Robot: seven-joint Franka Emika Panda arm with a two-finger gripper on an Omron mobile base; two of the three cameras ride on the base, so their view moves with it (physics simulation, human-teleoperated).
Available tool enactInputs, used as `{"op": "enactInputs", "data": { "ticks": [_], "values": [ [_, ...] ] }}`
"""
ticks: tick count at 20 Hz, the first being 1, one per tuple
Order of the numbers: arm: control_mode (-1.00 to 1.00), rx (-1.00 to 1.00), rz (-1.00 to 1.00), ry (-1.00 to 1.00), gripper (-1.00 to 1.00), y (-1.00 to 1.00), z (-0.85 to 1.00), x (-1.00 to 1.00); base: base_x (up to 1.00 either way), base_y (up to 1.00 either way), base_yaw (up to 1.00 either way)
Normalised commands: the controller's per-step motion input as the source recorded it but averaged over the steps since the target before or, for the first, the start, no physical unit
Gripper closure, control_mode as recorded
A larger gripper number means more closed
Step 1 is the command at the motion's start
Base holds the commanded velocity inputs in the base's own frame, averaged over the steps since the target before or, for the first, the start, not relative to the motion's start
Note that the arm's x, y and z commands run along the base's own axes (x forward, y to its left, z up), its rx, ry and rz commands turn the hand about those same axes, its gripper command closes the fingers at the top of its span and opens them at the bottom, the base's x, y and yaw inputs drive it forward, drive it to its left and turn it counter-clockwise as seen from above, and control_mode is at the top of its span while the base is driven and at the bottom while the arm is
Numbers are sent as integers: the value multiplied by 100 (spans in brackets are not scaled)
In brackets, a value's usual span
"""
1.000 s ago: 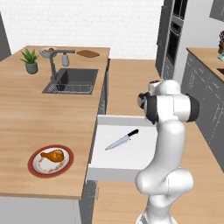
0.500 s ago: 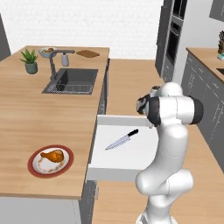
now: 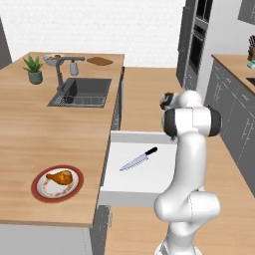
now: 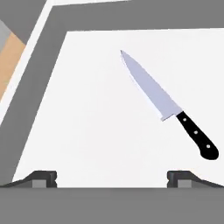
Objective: Pick up the knife from the drawer and place it on the cutting board. Then place the meat from the plate to the cutting board.
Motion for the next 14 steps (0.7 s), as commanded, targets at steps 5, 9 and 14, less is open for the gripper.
{"op": "enactInputs", "data": {
  "ticks": [5,9,14],
  "values": [
    [-100,6,84,-23,-100,4,-22,31,0,0,0],
    [-100,0,40,-33,-100,45,-47,1,0,0,0],
    [-100,1,14,-27,-100,34,-54,0,0,0,0]
  ]
}}
